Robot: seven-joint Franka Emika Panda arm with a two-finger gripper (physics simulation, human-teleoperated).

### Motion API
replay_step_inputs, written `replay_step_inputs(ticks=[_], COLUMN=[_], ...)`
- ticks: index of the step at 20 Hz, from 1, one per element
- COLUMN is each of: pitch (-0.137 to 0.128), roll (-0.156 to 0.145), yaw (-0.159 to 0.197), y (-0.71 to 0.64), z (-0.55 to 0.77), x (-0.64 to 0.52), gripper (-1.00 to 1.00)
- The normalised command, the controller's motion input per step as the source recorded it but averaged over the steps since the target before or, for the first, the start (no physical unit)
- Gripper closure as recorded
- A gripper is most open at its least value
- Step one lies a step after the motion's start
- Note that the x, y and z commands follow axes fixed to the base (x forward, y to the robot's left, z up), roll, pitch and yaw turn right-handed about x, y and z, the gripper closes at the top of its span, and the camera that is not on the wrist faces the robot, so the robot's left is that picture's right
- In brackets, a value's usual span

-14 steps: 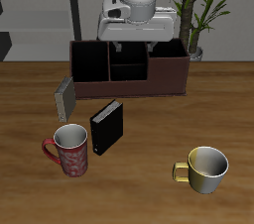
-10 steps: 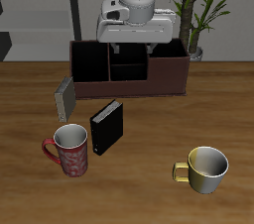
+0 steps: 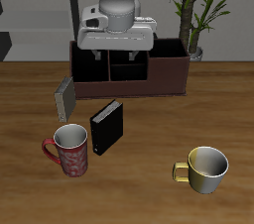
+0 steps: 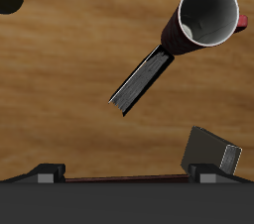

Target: Place the yellow book into the back desk caddy's left compartment and place the black book into the back desk caddy's right compartment

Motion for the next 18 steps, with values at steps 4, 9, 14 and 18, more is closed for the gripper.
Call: replay_step_inputs(ticks=[4,9,14,18], pitch=[-0.034,-0.029,-0.003,-0.014], roll=[0.016,-0.035,-0.026,0.013], yaw=[0.016,-0.003,-0.007,-0.049], y=[-0.61,-0.79,-0.67,-0.36], z=[-0.16,-0.15,-0.17,-0.25], x=[-0.09,-0.06,-0.15,-0.27], gripper=[-1.0,-1.0,-1.0,-1.0])
